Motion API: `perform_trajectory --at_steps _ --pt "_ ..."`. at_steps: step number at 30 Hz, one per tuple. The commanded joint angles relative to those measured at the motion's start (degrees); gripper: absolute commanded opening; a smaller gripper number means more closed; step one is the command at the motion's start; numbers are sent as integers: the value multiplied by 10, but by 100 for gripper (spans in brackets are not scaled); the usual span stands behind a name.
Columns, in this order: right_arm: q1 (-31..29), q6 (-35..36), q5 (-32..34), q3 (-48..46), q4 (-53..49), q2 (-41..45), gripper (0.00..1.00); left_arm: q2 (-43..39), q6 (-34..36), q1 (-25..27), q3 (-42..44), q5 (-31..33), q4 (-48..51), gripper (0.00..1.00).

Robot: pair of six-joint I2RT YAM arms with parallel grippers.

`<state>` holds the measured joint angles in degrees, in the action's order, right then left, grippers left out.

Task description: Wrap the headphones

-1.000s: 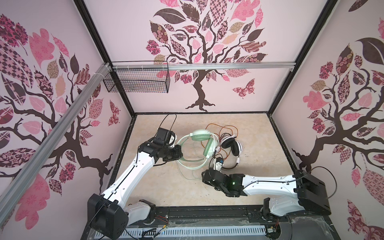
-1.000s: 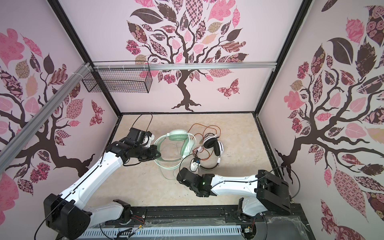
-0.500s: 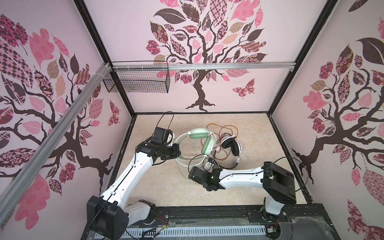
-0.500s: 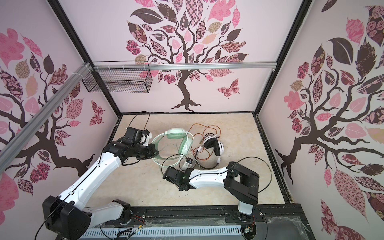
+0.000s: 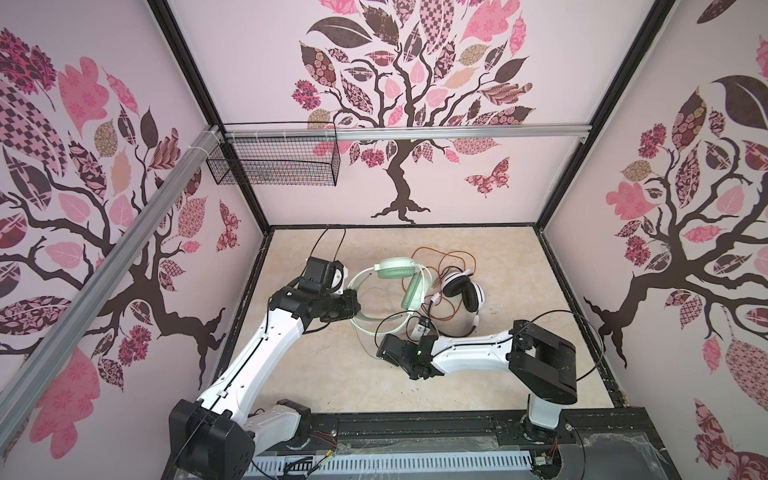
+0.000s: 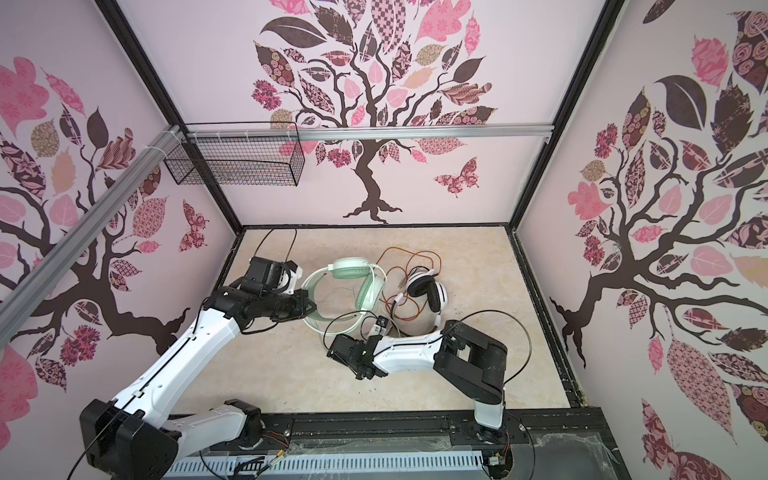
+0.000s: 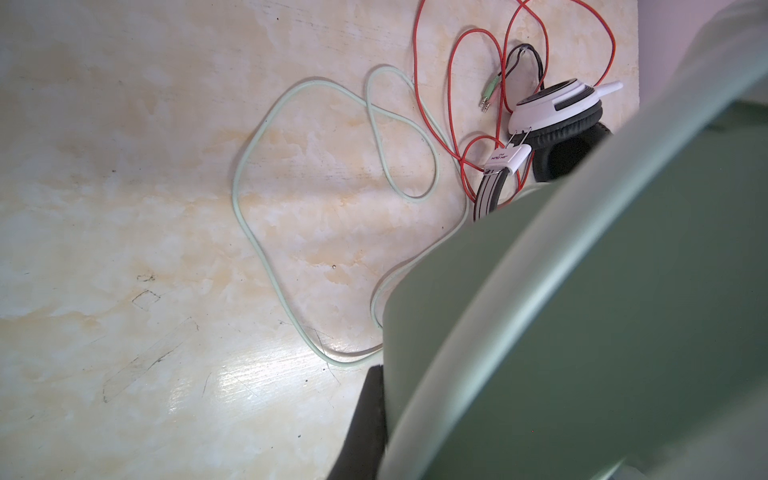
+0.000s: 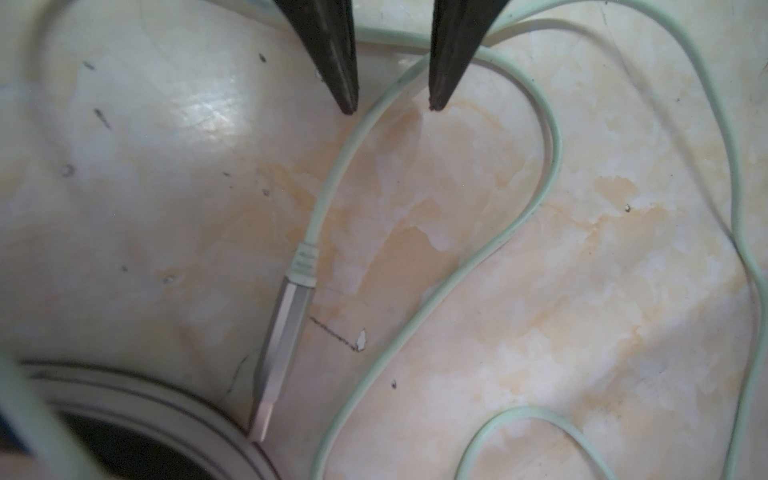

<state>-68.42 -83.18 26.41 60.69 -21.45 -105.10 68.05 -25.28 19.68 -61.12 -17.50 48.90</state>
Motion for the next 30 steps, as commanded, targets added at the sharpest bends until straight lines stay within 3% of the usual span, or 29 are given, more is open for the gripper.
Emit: perform_trajectory --at_steps 1,6,11,18,26,30 --pt "4 16 25 17 -6 -25 33 -17 3 -1 12 -31 -39 0" --pt "4 27 13 19 -1 -42 24 -17 4 -1 11 -31 -39 0" --pt "4 27 12 15 -8 -40 1 -16 3 -1 11 -30 -39 0" --pt "-3 55 32 9 -2 8 0 -13 3 -1 14 -27 -39 0" --pt "-77 133 125 32 31 52 0 -13 2 -3 13 -27 -40 0" --pt "-91 187 99 43 92 39 0 -13 2 -9 15 -30 -41 0"
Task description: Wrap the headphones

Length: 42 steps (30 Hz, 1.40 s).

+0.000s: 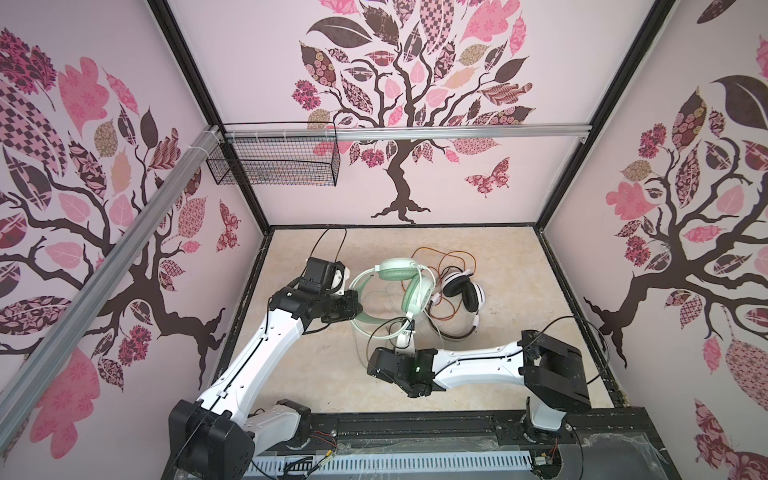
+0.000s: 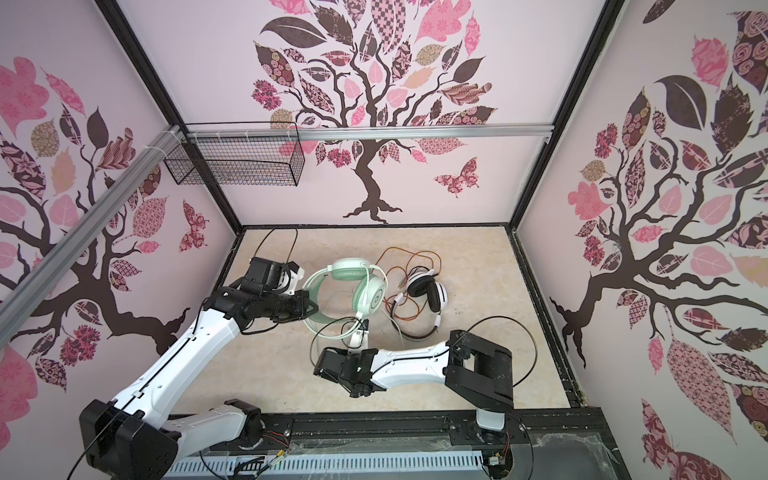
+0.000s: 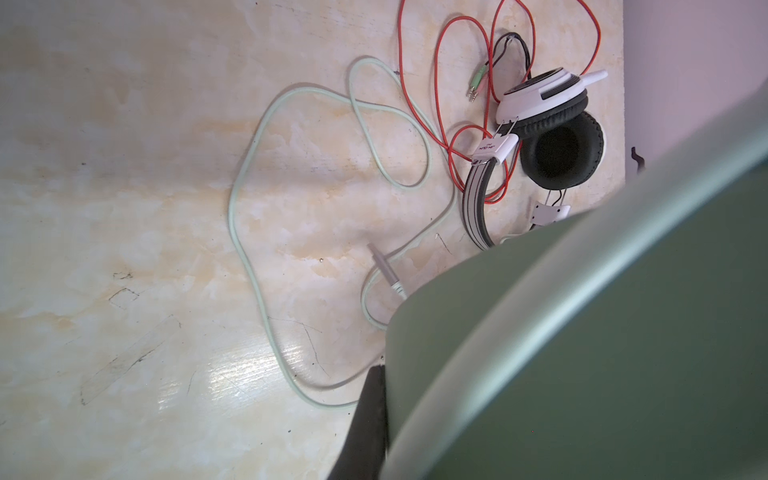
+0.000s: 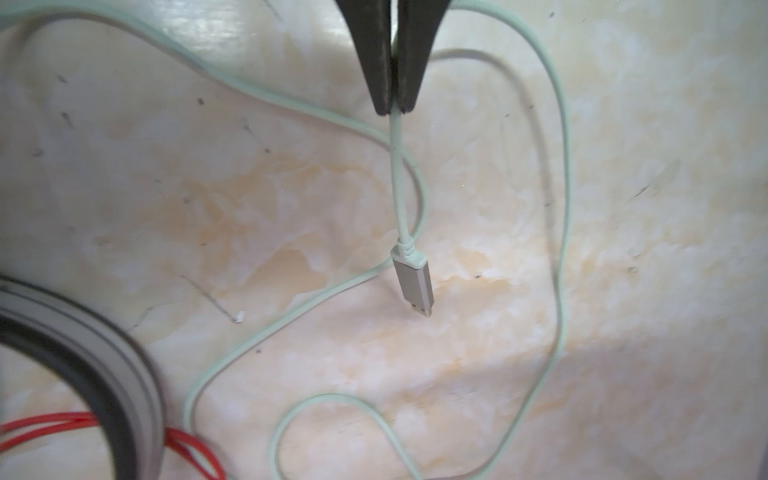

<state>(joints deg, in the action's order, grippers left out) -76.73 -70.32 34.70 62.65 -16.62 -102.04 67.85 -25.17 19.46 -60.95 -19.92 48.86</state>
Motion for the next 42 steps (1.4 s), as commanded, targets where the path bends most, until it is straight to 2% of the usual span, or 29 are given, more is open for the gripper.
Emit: perform_trajectory --at_steps 1,4,5,6,7,12,15,18,19,21,24,27,28,29,32,35,38,42 --pt "-7 72 4 24 66 3 0 -10 1 -7 13 -6 -41 0" --pt "-8 101 -23 39 109 -22 0 -9 0 -8 14 -8 -42 0" --pt "-8 104 -29 48 111 -32 6 -9 0 -8 15 -7 -42 0" --pt "-7 114 -36 60 112 -41 26 -9 0 -8 15 -8 -42 0" --pt "-8 124 -46 70 114 -47 35 -8 0 -9 15 -7 -41 0" --pt "-7 181 -109 31 192 -25 52 -7 0 -10 15 -5 -41 0" --pt "-7 263 -194 -16 255 10 59 -5 0 -12 15 -4 -40 0" --pt "-8 336 -310 -65 306 61 62 -3 -1 -13 15 -2 -40 0" --pt "-7 345 -330 -90 325 85 62 -3 -1 -13 16 -1 -40 0" --pt "-8 357 -329 -144 346 148 61 -2 -1 -14 15 -1 -40 0" --pt "-8 367 -256 -217 326 264 60 -3 0 -14 12 1 -39 0" --pt "-6 360 -136 -278 274 387 57 -3 -5 -14 2 1 -39 0" --pt "5 343 -107 -296 245 427 55 -2 -7 -14 -5 -2 -37 0" --pt "33 320 -106 -311 211 465 53 -3 -10 -14 -14 -8 -32 0" --pt "157 274 -199 -375 172 565 51 -14 -21 -15 -36 -23 -21 0" --pt "245 268 -272 -433 165 651 51 -29 -29 -14 -60 -11 -2 0" --pt "261 287 -304 -450 158 687 54 -26 -24 -14 -81 7 20 0" --pt "261 308 -363 -457 188 672 55 -21 -27 -15 -86 14 19 0"
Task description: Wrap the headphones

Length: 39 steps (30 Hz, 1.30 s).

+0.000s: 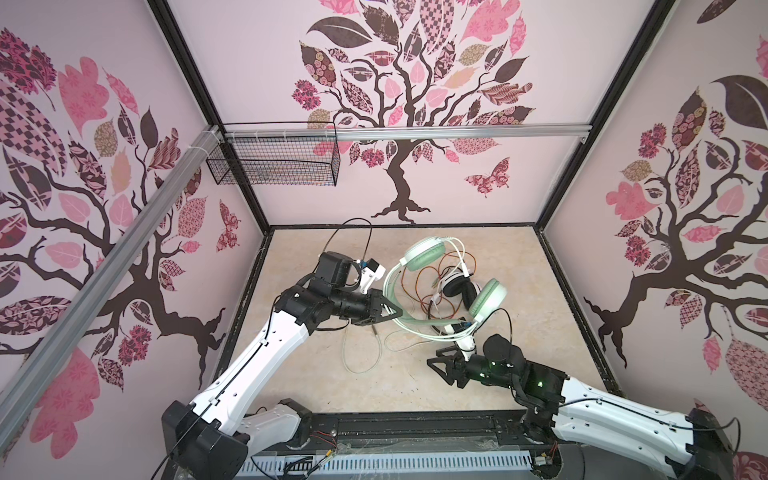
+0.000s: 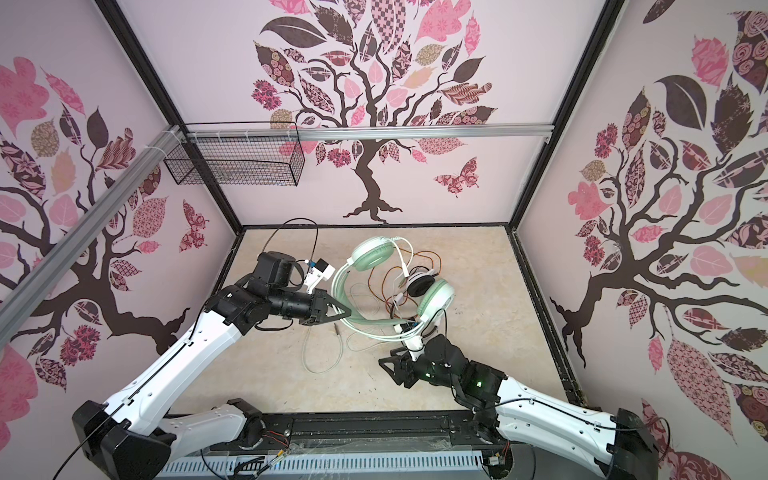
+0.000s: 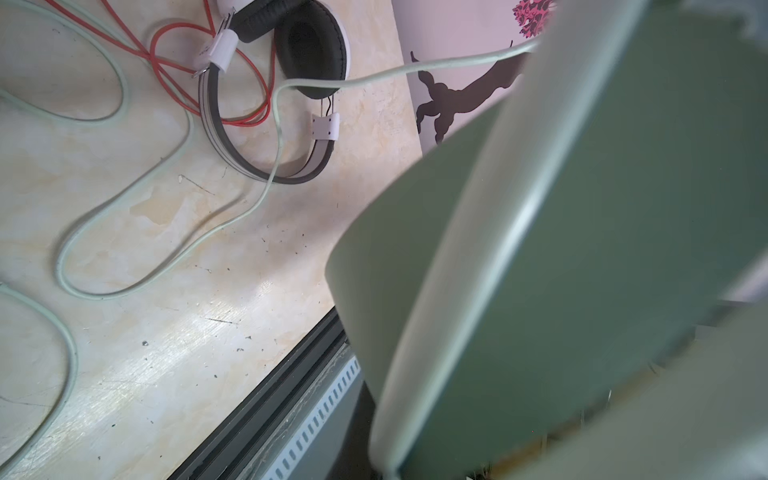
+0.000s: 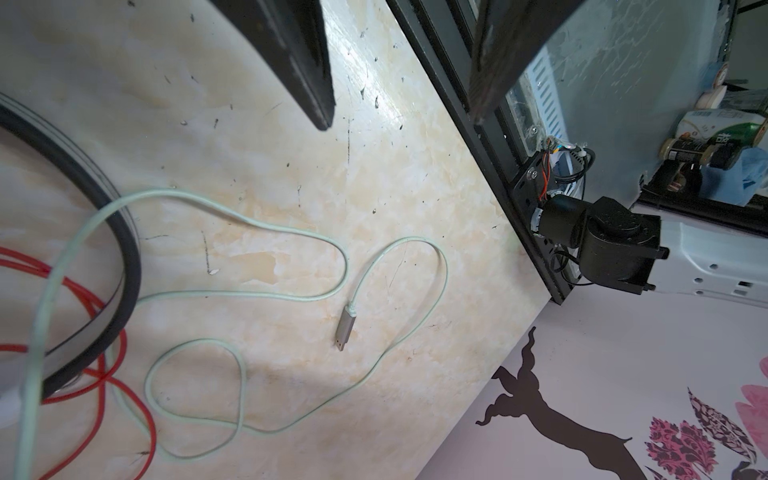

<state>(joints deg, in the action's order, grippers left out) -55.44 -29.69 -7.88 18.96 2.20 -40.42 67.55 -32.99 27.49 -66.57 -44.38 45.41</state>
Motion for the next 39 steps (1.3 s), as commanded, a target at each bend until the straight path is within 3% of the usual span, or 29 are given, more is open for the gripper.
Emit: perform_trajectory --at_steps 1,8,11,15,21,26,29,34,39 --pt "48 -90 40 -19 10 47 55 -17 49 -95 -28 258 50 0" --pt "45 -41 -65 21 56 -29 55 -17 39 -95 -3 237 34 0" --pt "21 -12 -68 50 50 -64 56 -19 30 -94 16 224 20 0" --pt "-47 30 17 111 -15 -139 59 -19 12 -91 35 200 1 0" --pt "-55 -2 84 130 -29 -230 68 -24 -6 -74 34 183 -7 0" --pt "-55 -70 300 143 -98 -242 93 -36 -21 -68 33 164 -9 0" --pt "-56 -62 355 117 -61 -216 99 -45 -33 -67 36 156 -16 0" --pt "-63 62 356 24 147 -169 100 -51 -44 -67 40 147 -23 0" --pt "-90 208 411 63 127 -217 100 -48 -42 -67 34 140 -18 0"
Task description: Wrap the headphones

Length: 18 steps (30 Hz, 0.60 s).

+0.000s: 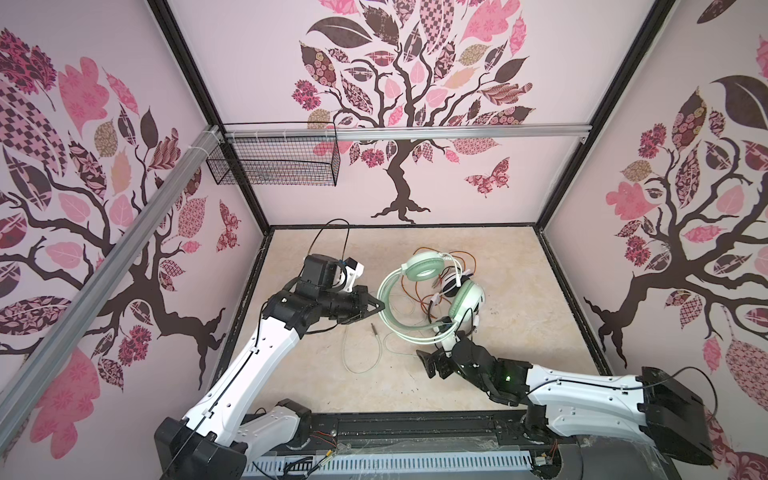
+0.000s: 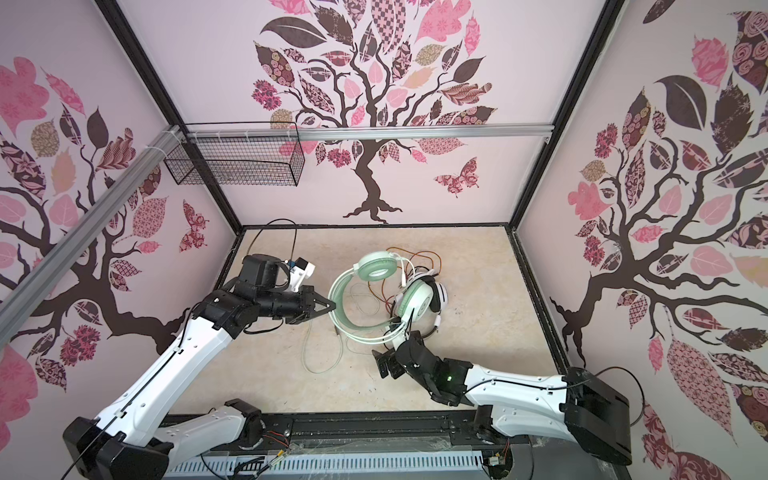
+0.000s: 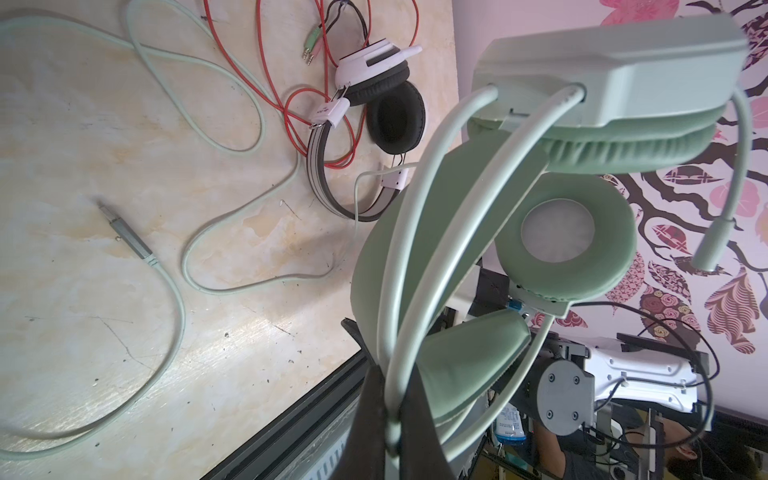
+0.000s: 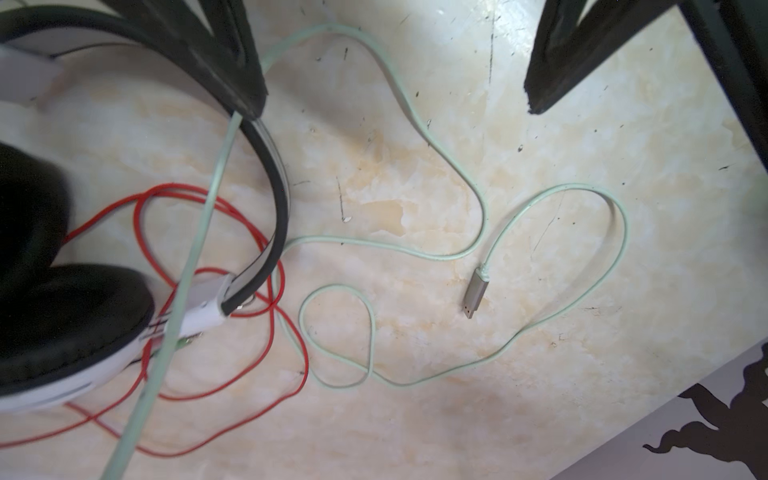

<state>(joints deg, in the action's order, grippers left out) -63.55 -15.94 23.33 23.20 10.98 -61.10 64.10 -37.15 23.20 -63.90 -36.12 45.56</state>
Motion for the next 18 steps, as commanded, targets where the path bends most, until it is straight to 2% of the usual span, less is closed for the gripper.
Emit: perform_trajectory --at_steps 1,5,7,9,13,15,18 --pt "-18 91 133 30 26 -24 100 -14 -1 -24 7 54 -18 0" --pt "-29 175 292 61 4 -79 100 -20 -5 -24 10 47 -21 0" --pt "-29 275 353 43 84 -108 100 -23 -10 -23 15 42 -24 0" --pt "-29 366 380 31 172 -136 100 -24 -10 -23 17 40 -27 0" --pt "-25 367 377 63 153 -174 100 -20 -8 -23 15 40 -23 0" --pt "-18 334 392 90 103 -195 100 -20 -4 -23 10 39 -18 0" --pt "-17 325 358 89 98 -192 100 -21 -3 -23 4 43 -14 0"
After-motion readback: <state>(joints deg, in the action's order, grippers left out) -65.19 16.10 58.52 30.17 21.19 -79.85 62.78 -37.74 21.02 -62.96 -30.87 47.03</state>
